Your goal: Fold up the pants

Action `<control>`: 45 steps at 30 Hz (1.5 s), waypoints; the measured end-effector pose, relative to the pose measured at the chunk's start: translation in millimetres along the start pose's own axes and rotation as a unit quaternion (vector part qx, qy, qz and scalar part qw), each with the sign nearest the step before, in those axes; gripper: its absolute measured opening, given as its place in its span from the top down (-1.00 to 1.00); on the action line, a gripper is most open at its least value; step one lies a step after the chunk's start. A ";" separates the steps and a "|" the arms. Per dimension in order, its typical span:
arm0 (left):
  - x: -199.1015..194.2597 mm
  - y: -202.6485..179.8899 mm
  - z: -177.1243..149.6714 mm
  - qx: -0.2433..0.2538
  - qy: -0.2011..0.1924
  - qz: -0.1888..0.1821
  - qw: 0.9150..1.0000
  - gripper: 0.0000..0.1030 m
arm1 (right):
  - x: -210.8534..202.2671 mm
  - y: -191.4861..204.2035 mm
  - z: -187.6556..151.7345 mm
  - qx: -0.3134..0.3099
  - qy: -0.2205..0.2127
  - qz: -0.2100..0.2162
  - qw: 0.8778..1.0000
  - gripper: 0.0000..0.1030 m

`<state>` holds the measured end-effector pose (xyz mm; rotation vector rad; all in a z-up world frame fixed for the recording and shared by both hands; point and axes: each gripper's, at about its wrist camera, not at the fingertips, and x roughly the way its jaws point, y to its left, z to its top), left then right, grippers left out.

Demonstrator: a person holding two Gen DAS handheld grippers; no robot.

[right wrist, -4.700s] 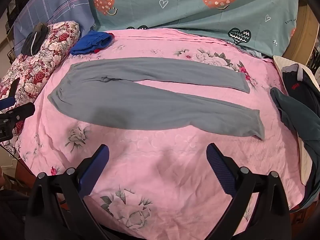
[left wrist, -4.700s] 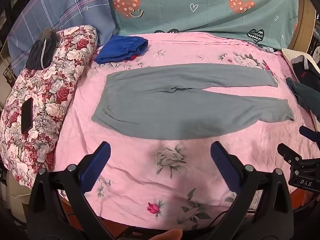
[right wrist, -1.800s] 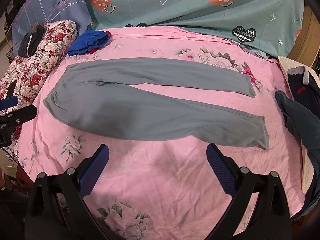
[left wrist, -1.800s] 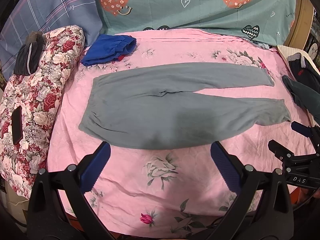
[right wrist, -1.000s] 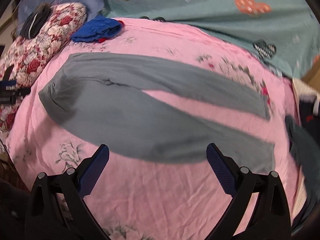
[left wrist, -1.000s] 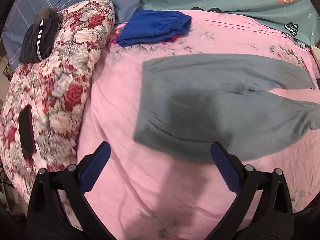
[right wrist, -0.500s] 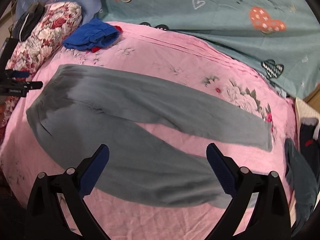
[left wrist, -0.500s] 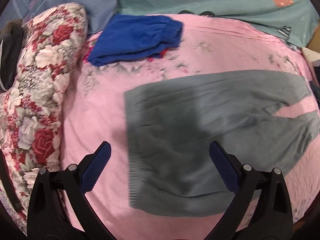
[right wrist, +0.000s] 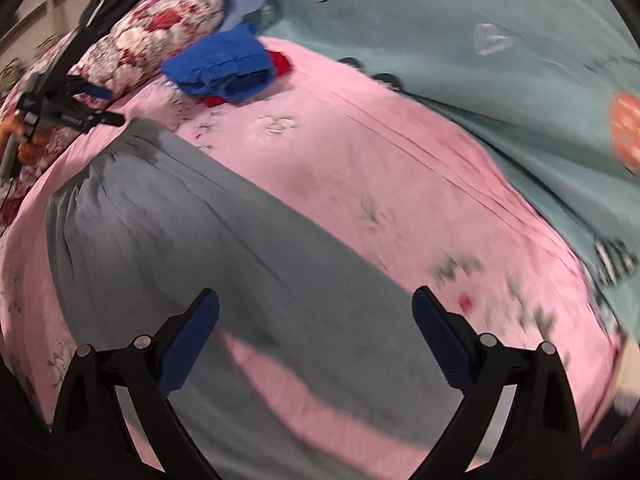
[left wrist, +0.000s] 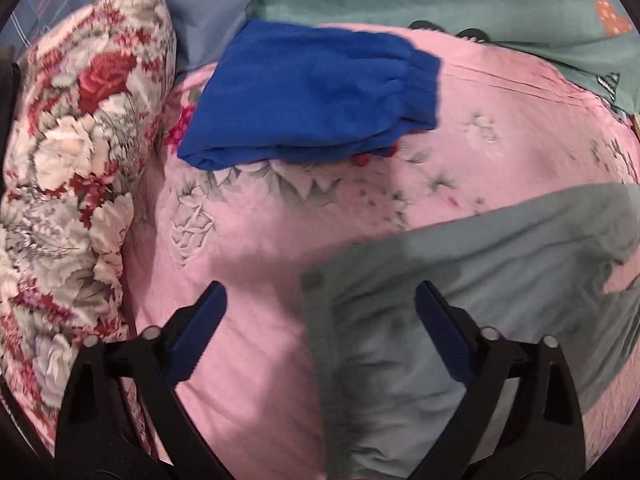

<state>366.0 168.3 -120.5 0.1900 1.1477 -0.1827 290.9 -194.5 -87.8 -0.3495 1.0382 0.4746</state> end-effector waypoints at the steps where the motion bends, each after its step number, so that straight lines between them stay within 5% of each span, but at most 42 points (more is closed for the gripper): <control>1: 6.1 6.4 1.7 -0.003 0.008 -0.011 1.000 -0.67 | 14.8 -2.8 9.3 -0.011 0.006 0.016 1.000 -0.73; 8: 36.9 33.9 5.1 -0.013 0.044 -0.039 0.998 -0.43 | 84.5 4.8 39.6 -0.094 0.048 0.061 0.993 -0.42; 10: 43.5 37.7 4.8 -0.013 0.056 -0.050 0.997 -0.21 | 94.3 5.1 39.9 -0.099 0.060 0.073 0.991 -0.32; 12: 48.5 39.2 6.0 -0.014 0.066 -0.078 0.995 0.26 | 101.5 4.7 39.3 -0.104 0.065 0.084 0.989 -0.26; 14: 51.5 37.6 7.1 -0.014 0.075 -0.109 0.991 0.31 | 102.5 4.7 40.8 -0.109 0.060 0.088 0.988 -0.22; 16: 51.8 30.4 8.6 0.005 0.077 -0.119 0.990 0.31 | 101.9 4.0 41.5 -0.114 0.061 0.084 0.988 0.00; 18: 51.5 24.3 9.4 0.021 0.079 -0.118 0.990 0.31 | 101.0 3.1 41.9 -0.118 0.070 0.092 0.986 0.50; 22: 51.1 14.3 13.6 0.055 0.077 -0.088 0.992 0.56 | 95.9 2.9 41.2 -0.122 0.081 0.086 0.986 0.90; 29: 31.2 2.9 17.4 0.075 0.045 -0.054 0.995 0.61 | 55.7 2.8 40.9 -0.105 0.050 0.072 0.991 0.93; 34: -30.6 11.0 8.3 0.066 -0.020 -0.063 0.996 0.61 | -18.3 25.0 26.9 -0.123 -0.007 0.039 0.992 0.93; 39: -81.5 7.6 -33.1 0.066 -0.054 -0.083 0.993 0.60 | -67.0 83.9 -20.9 -0.175 -0.027 0.019 0.984 0.93; 45: -77.5 -1.4 -118.6 0.056 -0.010 -0.099 0.993 0.59 | -49.9 156.3 -98.1 -0.222 0.012 0.009 0.975 0.93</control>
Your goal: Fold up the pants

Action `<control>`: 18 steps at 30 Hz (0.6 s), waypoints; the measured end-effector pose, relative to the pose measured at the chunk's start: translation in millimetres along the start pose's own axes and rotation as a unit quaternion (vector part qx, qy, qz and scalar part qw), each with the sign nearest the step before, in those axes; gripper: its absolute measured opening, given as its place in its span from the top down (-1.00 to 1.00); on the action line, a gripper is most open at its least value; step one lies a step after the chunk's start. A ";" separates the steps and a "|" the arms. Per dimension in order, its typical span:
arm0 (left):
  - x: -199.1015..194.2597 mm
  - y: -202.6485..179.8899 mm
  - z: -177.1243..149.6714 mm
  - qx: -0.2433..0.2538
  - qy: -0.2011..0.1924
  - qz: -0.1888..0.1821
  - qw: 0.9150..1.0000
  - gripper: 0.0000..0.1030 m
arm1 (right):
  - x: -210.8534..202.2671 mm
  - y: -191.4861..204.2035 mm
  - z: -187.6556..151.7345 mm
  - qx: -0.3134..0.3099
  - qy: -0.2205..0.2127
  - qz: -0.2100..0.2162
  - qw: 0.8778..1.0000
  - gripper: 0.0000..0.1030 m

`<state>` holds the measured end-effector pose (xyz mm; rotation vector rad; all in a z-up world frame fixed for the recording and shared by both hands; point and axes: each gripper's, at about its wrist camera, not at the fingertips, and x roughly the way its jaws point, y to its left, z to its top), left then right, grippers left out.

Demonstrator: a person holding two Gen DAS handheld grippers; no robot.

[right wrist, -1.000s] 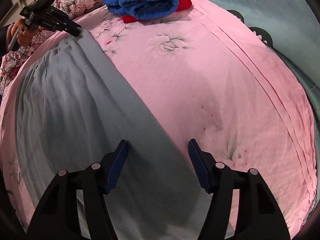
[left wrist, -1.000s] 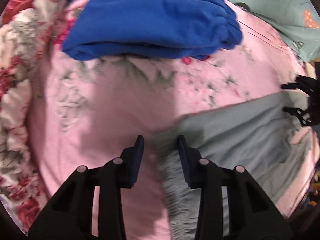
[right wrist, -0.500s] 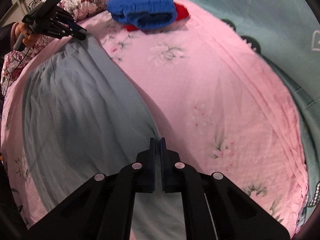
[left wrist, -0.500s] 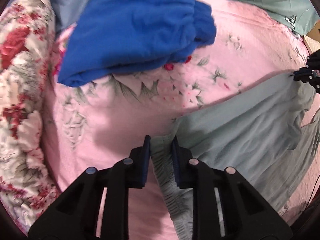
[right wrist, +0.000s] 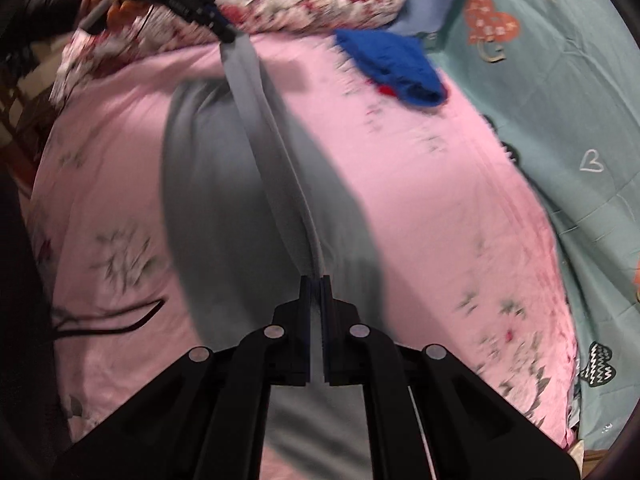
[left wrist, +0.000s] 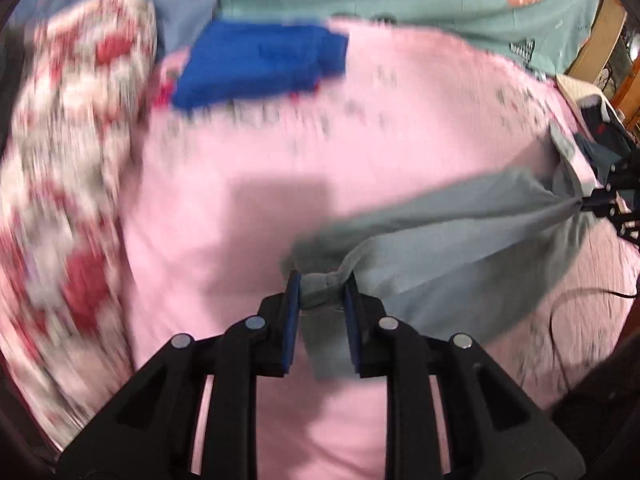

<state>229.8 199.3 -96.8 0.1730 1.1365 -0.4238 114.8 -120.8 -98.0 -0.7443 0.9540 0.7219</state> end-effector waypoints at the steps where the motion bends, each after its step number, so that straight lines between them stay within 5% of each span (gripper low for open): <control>1: 8.1 -1.8 -15.3 -0.004 0.014 0.000 1.000 0.59 | 8.4 13.9 -6.2 -0.001 0.008 0.001 1.000 0.93; 5: 36.1 -2.9 -52.4 -0.016 0.049 0.017 0.999 0.42 | 38.1 46.9 -19.6 0.009 0.037 -0.002 0.999 0.93; 8: 42.4 4.2 -70.1 -0.034 0.059 0.042 0.997 -0.23 | 42.8 62.4 -23.2 0.015 0.051 0.003 0.999 0.93; 11: 30.6 17.2 -82.4 -0.066 0.053 0.048 0.995 -0.23 | 28.0 65.0 -17.3 0.051 0.048 0.017 0.997 0.88; 13: 17.0 24.7 -87.4 -0.094 0.037 0.038 0.994 -0.27 | 12.4 59.1 -8.0 0.092 0.019 0.002 0.996 0.59; 14: 7.3 28.7 -89.8 -0.112 0.023 0.031 0.993 -0.37 | 5.5 56.0 -1.7 0.112 0.000 -0.011 0.994 0.23; 18: -6.4 28.3 -88.5 -0.152 -0.011 0.013 0.988 -0.40 | 5.1 49.7 21.5 0.170 -0.040 -0.018 0.984 0.13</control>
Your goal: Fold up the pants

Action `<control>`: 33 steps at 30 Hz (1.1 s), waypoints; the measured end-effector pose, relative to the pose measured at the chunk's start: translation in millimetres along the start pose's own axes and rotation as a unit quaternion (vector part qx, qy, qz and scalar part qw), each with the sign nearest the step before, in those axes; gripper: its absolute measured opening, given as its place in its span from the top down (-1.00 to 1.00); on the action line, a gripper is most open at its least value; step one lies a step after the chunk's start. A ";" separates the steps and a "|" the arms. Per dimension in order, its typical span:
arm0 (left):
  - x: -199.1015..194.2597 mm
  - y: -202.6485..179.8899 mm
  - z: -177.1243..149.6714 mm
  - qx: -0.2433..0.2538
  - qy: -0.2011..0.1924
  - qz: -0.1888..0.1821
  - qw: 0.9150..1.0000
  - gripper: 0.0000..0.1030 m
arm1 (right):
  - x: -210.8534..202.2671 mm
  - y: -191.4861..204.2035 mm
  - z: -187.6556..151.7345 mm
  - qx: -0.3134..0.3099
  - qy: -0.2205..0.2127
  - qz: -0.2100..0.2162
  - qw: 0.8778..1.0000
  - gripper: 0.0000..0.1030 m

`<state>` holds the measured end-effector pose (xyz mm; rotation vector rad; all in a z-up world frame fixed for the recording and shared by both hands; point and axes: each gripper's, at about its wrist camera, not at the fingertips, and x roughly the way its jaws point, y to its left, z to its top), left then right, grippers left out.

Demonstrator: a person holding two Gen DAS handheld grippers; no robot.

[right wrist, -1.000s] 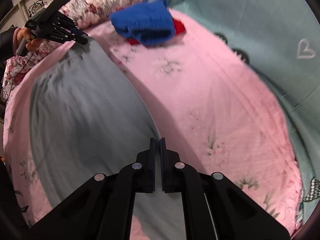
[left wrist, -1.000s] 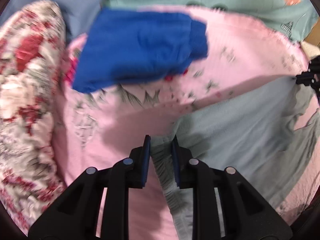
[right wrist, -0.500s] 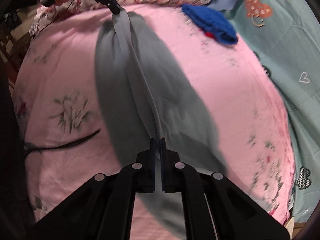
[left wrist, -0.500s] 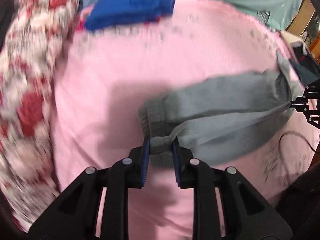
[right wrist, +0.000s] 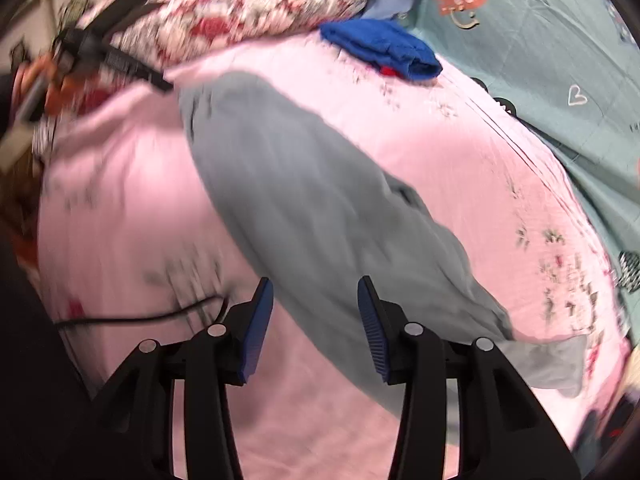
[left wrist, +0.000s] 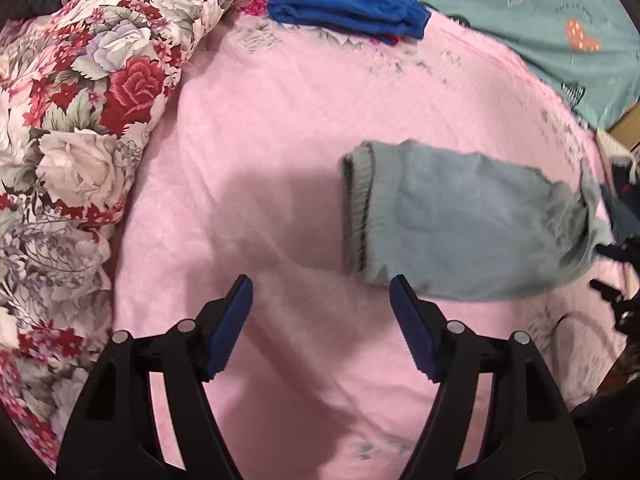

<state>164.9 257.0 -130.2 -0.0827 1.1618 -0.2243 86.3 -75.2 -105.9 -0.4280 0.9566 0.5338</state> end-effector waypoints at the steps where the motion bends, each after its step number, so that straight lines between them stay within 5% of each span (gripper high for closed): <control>1: -0.7 -5.6 2.2 -0.006 -0.010 -0.018 1.000 -0.40 | 8.8 -0.1 1.1 0.019 0.002 -0.001 1.000 0.13; 5: 18.4 -40.3 12.6 -0.001 -0.015 -0.048 0.999 -0.40 | 49.8 -9.0 -20.7 0.116 0.089 0.052 0.988 0.11; 8: 53.3 -53.9 14.6 0.021 0.024 0.038 0.999 -0.40 | 18.5 -33.8 -26.5 0.174 0.060 0.057 0.981 0.13; 11: 53.9 -54.4 11.7 0.011 0.031 0.063 0.997 -0.41 | -25.2 -95.6 -43.6 0.270 0.006 0.006 0.963 0.05; 15: 18.6 -78.3 11.0 0.004 -0.009 0.089 0.996 -0.41 | -68.2 -215.0 -84.9 0.436 -0.038 -0.113 0.892 0.05; 18: 1.0 -114.9 8.7 -0.013 -0.029 0.071 0.997 -0.44 | -69.8 -287.2 -115.5 0.495 -0.049 -0.163 0.852 0.05; 23: 9.4 -211.9 0.5 0.001 -0.016 0.022 1.000 -0.49 | -29.5 -354.8 -122.5 0.488 -0.031 -0.177 0.854 0.05; 28: 22.0 -304.4 -10.1 0.057 0.014 -0.004 0.998 -0.50 | 13.1 -399.2 -132.3 0.520 -0.024 -0.166 0.837 0.05; 32: 10.3 -332.1 -24.5 0.101 0.005 0.015 0.995 -0.64 | 37.6 -403.5 -129.9 0.513 -0.006 -0.190 0.837 0.06; 33: 9.3 -333.6 -25.9 0.103 0.005 0.017 0.995 -0.65 | 38.7 -401.7 -127.7 0.504 -0.003 -0.199 0.840 0.23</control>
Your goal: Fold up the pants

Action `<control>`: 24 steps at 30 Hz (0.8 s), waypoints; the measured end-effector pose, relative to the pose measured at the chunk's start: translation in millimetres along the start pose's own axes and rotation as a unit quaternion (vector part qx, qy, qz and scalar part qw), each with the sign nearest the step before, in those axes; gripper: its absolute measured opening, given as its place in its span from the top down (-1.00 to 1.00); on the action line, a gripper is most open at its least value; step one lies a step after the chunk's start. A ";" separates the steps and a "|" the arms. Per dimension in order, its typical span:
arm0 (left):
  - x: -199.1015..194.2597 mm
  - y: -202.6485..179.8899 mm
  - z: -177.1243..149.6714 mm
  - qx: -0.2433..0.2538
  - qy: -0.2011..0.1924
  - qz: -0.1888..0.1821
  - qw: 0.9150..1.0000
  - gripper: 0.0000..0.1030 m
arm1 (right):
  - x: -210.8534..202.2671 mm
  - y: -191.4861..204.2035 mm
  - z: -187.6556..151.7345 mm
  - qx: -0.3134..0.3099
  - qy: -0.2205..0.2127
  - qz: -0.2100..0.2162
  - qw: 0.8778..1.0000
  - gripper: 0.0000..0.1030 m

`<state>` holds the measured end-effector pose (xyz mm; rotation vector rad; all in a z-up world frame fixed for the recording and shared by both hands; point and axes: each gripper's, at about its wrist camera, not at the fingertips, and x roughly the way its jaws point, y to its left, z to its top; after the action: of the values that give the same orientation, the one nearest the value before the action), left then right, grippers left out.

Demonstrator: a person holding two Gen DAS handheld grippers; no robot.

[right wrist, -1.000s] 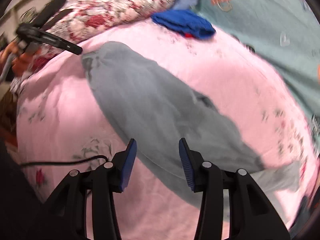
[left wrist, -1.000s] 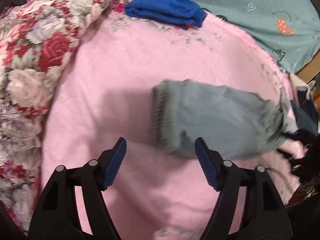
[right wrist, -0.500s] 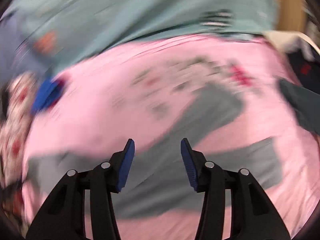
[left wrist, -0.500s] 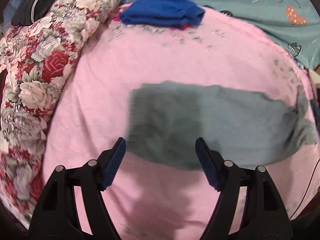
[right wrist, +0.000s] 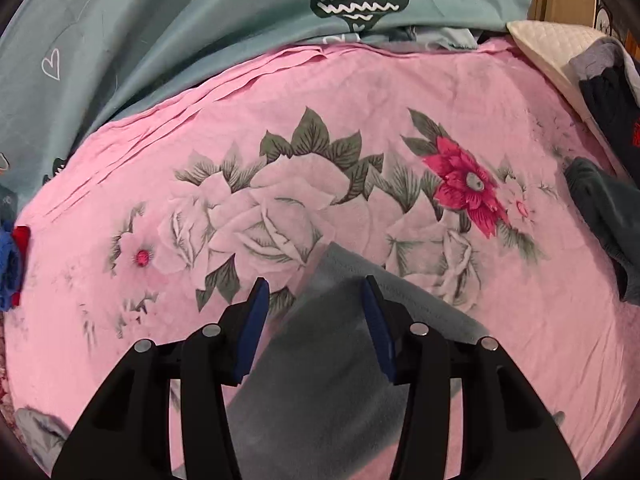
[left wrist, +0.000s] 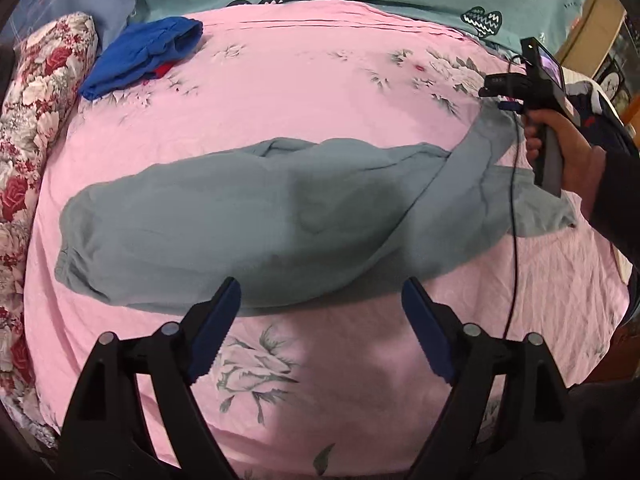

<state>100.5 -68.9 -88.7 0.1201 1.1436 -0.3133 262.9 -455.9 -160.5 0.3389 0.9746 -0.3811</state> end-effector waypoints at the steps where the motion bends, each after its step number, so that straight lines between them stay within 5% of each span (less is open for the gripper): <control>1: 0.3 -0.4 0.0 -0.002 0.002 0.001 1.000 -0.65 | -0.9 1.6 -0.8 -0.010 -0.003 -0.002 1.000 0.42; 2: 2.4 -2.6 2.6 -0.005 0.004 0.002 1.000 -0.65 | -1.5 0.1 -1.0 -0.010 0.000 0.007 1.000 0.88; 6: 22.3 -5.5 18.6 0.002 0.005 0.002 1.000 -0.52 | -24.6 -18.8 -2.2 0.021 -0.006 0.044 0.999 0.98; 7: 29.7 -8.9 23.6 0.014 0.005 -0.001 1.000 -0.38 | -38.9 -25.5 -2.7 0.026 -0.015 0.059 0.998 0.98; 9: 48.5 -19.4 30.6 0.037 0.018 -0.007 0.999 0.32 | -62.9 -38.1 -2.9 0.037 -0.027 0.082 0.996 0.98; 11: 67.7 -33.6 35.9 0.062 0.032 -0.014 0.997 0.47 | -89.8 -53.8 -2.3 0.044 -0.038 0.105 0.993 0.98; 14: 81.0 -56.4 35.0 0.107 0.043 -0.030 0.993 0.37 | -122.6 -75.0 -3.1 0.049 -0.052 0.128 0.989 0.98; 17: 82.5 -77.6 32.8 0.157 0.033 -0.043 0.986 -0.22 | -148.0 -95.8 -8.2 0.055 -0.061 0.153 0.985 0.98; 24: 88.8 -99.2 20.1 0.210 0.050 -0.041 0.976 -0.14 | -166.3 -174.4 -67.2 0.133 -0.070 0.200 0.968 0.98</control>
<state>121.2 -184.5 -154.6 0.4650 1.1711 -0.6264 49.9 -553.5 -72.9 0.7302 0.6955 -0.1634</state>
